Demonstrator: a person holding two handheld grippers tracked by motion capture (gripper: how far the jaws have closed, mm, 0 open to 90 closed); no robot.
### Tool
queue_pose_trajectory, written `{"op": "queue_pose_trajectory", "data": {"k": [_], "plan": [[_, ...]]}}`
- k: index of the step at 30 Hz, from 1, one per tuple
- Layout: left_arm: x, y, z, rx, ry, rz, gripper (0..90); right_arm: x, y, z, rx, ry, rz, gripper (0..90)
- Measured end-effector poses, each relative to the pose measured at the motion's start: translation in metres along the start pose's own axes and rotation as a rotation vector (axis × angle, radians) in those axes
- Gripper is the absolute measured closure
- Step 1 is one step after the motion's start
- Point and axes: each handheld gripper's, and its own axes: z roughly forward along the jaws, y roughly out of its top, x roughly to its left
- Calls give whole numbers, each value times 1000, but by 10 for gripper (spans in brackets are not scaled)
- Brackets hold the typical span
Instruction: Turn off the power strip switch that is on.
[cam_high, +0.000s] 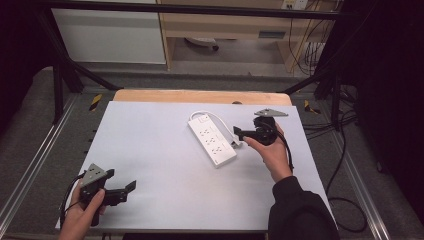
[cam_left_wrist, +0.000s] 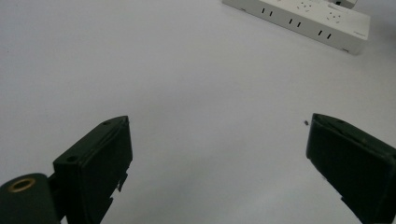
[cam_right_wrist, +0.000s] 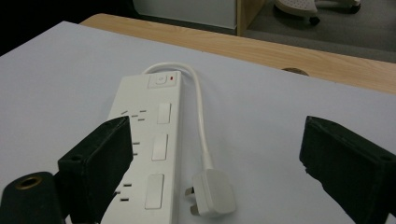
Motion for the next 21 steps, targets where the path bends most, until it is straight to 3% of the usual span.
{"op": "queue_pose_trajectory", "data": {"k": [11,18,21], "plan": [[1,-1,1,9,8,-10,69,-17,-23,-31,-34,-51,12,69],[2,-1,0,1,11,-24,69,-22,-38,-52,-63,-46,21,42],[2,-1,0,2,8,-25,69,-25,-46,-60,-72,-73,8,41]]}}
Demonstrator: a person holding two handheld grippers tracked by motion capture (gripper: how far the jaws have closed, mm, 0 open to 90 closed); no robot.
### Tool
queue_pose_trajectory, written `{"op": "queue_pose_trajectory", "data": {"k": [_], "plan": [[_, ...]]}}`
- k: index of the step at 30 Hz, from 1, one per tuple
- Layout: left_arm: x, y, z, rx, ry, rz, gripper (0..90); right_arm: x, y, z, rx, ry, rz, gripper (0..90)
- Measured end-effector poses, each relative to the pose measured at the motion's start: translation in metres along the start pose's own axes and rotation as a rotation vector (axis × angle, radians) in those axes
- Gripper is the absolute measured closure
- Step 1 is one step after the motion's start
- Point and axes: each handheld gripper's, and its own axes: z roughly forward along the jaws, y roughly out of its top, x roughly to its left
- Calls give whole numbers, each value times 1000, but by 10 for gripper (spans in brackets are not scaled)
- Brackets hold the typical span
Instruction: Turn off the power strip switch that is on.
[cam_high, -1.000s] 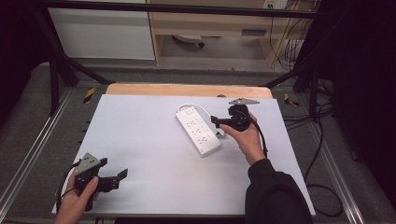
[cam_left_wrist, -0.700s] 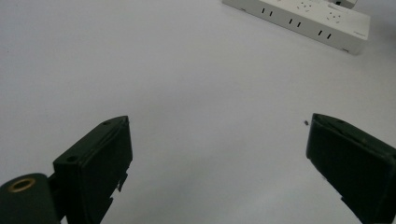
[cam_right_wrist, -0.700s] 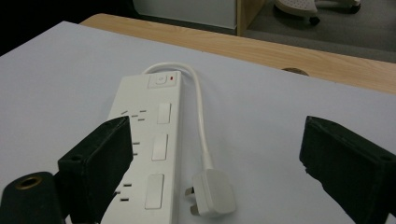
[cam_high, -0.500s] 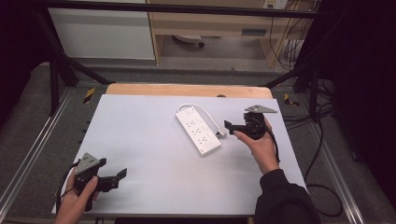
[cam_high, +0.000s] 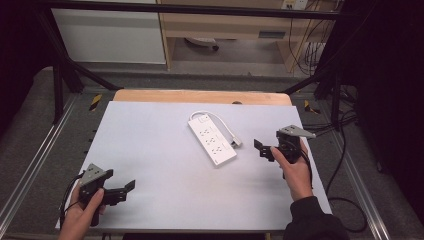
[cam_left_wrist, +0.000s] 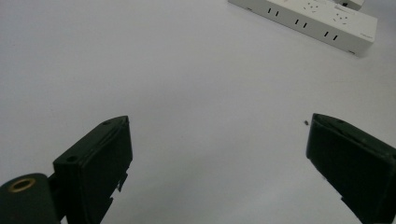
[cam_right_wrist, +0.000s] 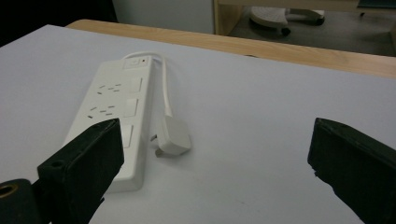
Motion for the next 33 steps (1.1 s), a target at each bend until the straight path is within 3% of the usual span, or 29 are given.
{"op": "queue_pose_trajectory", "data": {"k": [5,12,23,33], "plan": [[0,0,-1,-7,-7,1,69,-4,-10,-11,-18,-7,21,41],[1,0,-1,-14,-11,-11,69,-3,-23,-20,-13,-7,-16,40],[2,1,-3,-28,-9,-21,69,3,-44,-31,-30,7,-35,46],[3,1,-4,-39,-7,-27,69,7,-62,-37,0,31,-39,41]]}}
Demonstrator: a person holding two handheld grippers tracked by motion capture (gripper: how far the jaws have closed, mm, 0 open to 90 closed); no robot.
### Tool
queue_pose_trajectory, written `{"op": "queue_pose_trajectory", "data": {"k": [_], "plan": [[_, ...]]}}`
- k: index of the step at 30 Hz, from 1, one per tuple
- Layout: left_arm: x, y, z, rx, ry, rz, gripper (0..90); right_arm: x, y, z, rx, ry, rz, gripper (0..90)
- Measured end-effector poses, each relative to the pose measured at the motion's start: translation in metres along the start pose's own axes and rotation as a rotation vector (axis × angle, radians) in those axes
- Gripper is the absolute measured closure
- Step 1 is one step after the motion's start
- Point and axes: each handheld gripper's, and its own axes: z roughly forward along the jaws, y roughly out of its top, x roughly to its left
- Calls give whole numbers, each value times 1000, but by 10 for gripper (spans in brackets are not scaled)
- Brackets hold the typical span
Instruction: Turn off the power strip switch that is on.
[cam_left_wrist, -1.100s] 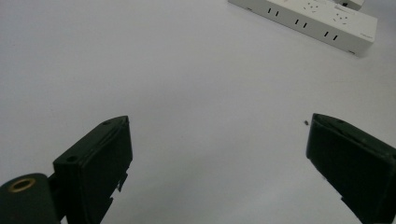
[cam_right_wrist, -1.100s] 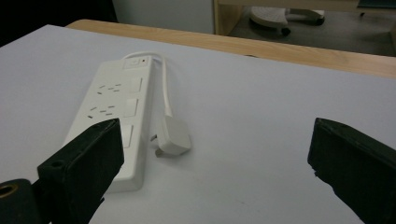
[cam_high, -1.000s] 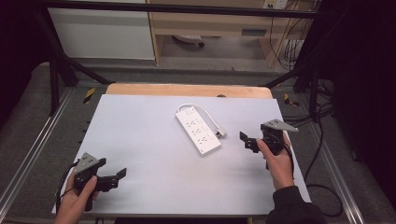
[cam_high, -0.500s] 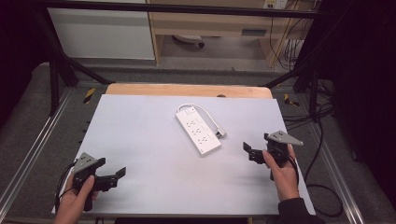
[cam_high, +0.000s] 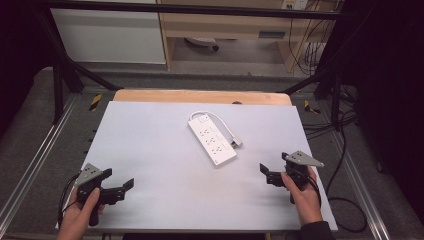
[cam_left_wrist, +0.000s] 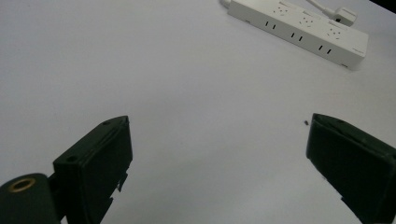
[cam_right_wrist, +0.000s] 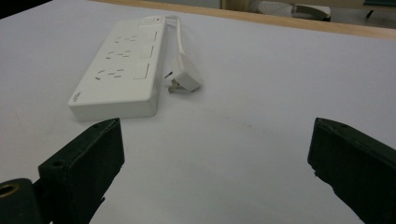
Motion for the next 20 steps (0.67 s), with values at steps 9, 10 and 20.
{"op": "queue_pose_trajectory", "data": {"k": [9,10,20], "plan": [[-1,1,0,-10,-7,-1,69,6,-6,9,33,32,-11,39],[-1,1,0,-11,-8,1,69,7,-6,11,34,34,-11,40],[-1,2,-1,-19,-7,0,70,16,-6,36,103,67,-39,37]]}}
